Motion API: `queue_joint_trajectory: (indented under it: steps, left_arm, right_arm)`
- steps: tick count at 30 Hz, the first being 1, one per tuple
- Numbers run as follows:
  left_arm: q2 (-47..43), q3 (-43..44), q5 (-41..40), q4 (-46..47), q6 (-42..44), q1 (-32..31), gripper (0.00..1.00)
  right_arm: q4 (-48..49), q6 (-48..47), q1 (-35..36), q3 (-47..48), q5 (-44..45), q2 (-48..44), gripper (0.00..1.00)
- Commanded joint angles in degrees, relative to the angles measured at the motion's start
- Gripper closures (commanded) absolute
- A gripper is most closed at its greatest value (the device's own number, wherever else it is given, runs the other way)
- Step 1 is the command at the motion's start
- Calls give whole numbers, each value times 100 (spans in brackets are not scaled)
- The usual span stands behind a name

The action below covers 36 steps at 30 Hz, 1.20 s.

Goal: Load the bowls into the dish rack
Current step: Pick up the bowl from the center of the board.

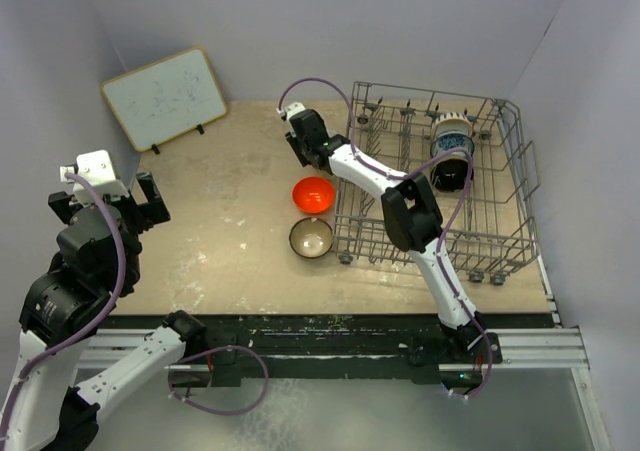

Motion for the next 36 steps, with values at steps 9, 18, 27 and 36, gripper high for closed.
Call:
queue_joint_trajectory:
  steps: [9, 18, 27, 36]
  left_arm:
    - [17, 3, 21, 224, -34, -26, 1]
    - [-29, 41, 22, 184, -59, -29, 1]
    - [-73, 90, 71, 123, -172, -27, 1]
    - [-143, 170, 113, 56, -229, -31, 1]
  right_arm:
    - [-469, -312, -39, 262, -183, 189, 75]
    - [256, -258, -38, -272, -406, -616, 100]
    - [2108, 118, -25, -1542, -1423, -2436, 100]
    - [3236, 1420, -23, -2377, -2551, -3903, 100]
